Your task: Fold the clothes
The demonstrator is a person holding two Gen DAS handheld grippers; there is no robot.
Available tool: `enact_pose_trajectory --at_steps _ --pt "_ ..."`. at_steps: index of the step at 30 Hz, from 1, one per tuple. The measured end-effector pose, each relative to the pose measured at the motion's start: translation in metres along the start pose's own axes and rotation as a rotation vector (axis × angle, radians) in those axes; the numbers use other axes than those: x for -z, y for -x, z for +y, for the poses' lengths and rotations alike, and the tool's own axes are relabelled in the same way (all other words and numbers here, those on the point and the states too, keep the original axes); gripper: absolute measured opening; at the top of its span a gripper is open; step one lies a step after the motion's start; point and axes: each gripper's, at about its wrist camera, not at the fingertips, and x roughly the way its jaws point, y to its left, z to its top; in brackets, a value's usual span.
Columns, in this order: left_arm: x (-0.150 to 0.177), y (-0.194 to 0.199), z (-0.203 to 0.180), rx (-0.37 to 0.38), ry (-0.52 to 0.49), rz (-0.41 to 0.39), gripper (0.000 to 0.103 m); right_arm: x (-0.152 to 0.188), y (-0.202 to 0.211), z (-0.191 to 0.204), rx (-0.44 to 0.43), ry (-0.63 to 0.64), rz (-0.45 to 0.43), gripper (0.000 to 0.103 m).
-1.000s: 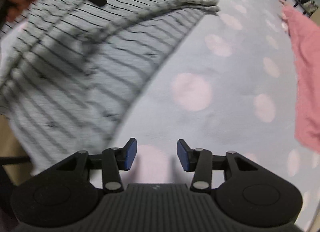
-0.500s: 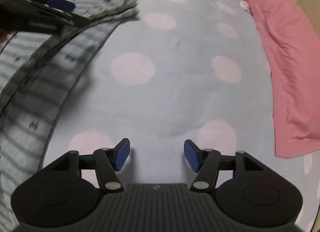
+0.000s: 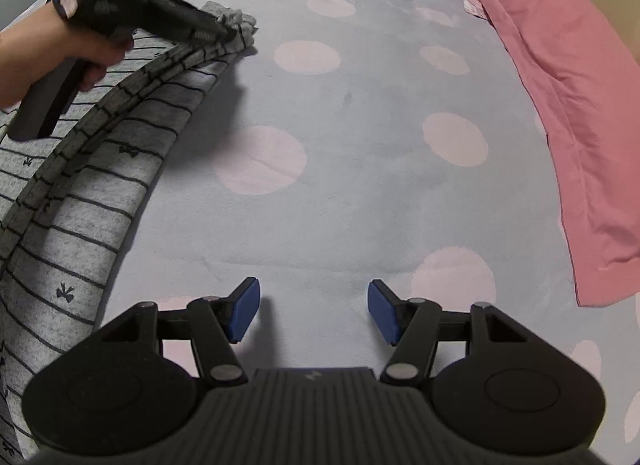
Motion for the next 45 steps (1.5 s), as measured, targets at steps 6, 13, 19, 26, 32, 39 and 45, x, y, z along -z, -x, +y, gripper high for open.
enact_pose_trajectory --at_steps 6,13,19,26,32,39,45 --pt "0.002 0.015 0.071 0.064 0.278 -0.05 0.005 -0.001 0.001 0.006 0.005 0.026 -0.004 0.063" --pt "0.03 0.008 0.126 0.053 0.446 -0.027 0.005 0.002 -0.002 0.01 0.021 0.04 0.003 0.063" --pt "0.042 0.009 0.148 0.008 0.498 -0.019 0.032 0.002 -0.011 0.014 0.022 0.062 0.027 0.063" --pt "0.05 0.067 0.18 -0.026 0.437 -0.013 0.041 0.0 -0.007 0.025 0.031 0.078 0.028 0.063" --pt "0.094 0.166 0.209 -0.078 0.387 0.04 0.048 -0.005 0.018 0.047 0.017 0.146 -0.023 0.063" --pt "0.169 0.266 0.223 -0.155 0.447 0.175 0.048 -0.005 0.064 0.07 -0.067 0.12 -0.025 0.063" --pt "0.244 0.3 0.23 -0.126 0.653 0.195 0.048 0.014 0.113 0.106 -0.112 0.124 -0.042 0.069"
